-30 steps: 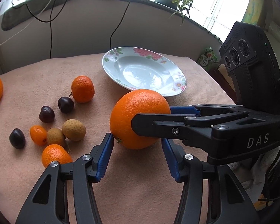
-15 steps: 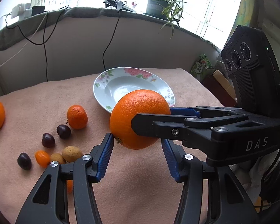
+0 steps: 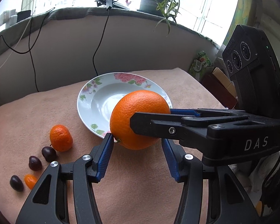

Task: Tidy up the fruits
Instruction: 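Lower the orange into the white plate and open the right gripper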

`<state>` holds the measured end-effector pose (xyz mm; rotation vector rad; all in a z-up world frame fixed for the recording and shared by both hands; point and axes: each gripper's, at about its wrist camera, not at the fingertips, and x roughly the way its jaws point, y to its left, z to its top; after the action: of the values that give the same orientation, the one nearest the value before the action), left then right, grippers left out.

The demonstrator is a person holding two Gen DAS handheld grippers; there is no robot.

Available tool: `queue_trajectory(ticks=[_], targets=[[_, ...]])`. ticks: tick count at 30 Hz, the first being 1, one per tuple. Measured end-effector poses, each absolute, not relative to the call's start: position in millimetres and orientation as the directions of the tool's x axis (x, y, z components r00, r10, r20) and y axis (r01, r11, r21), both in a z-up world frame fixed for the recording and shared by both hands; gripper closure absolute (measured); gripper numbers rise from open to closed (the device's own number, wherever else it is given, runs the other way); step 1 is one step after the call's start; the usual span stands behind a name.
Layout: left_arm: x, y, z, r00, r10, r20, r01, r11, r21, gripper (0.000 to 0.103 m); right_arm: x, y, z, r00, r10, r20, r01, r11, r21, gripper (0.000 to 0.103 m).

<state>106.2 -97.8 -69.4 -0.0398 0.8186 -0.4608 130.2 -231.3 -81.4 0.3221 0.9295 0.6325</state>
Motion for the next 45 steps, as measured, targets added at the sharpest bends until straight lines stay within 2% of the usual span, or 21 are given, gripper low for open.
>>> queue_trajectory(ticks=[9, 15, 20, 25, 27, 30, 35, 45], targets=[[114, -103, -72, 0.577, -0.407, -0.708, 0.385, 0.9, -0.205, 0.051, 137, -236, -85, 0.43, 0.622, -0.654, -0.348, 0.783, 0.515, 0.028], [113, -98, -66, 0.609, -0.38, -0.696, 0.368, 0.913, -0.177, 0.051, 135, -242, -75, 0.498, 0.566, -0.657, -0.337, 0.824, 0.454, 0.028], [110, -90, -63, 0.623, -0.367, -0.691, 0.348, 0.921, -0.175, 0.05, 130, -246, -65, 0.536, 0.541, -0.648, -0.34, 0.841, 0.421, 0.019], [106, -84, -60, 0.633, -0.358, -0.686, 0.335, 0.926, -0.174, 0.042, 125, -247, -59, 0.554, 0.525, -0.646, -0.337, 0.851, 0.403, 0.017], [103, -82, -59, 0.64, -0.352, -0.683, 0.329, 0.929, -0.17, 0.032, 124, -247, -58, 0.56, 0.517, -0.647, -0.336, 0.856, 0.393, 0.017], [99, -79, -56, 0.649, -0.348, -0.676, 0.32, 0.932, -0.172, 0.025, 121, -246, -55, 0.569, 0.508, -0.647, -0.331, 0.861, 0.385, 0.016], [94, -76, -53, 0.666, -0.327, -0.671, 0.306, 0.939, -0.154, 0.023, 114, -247, -49, 0.594, 0.496, -0.634, -0.328, 0.868, 0.372, 0.006], [77, -63, -49, 0.683, -0.313, -0.66, 0.284, 0.946, -0.155, 0.023, 103, -241, -40, 0.614, 0.476, -0.629, -0.339, 0.879, 0.335, 0.005]])
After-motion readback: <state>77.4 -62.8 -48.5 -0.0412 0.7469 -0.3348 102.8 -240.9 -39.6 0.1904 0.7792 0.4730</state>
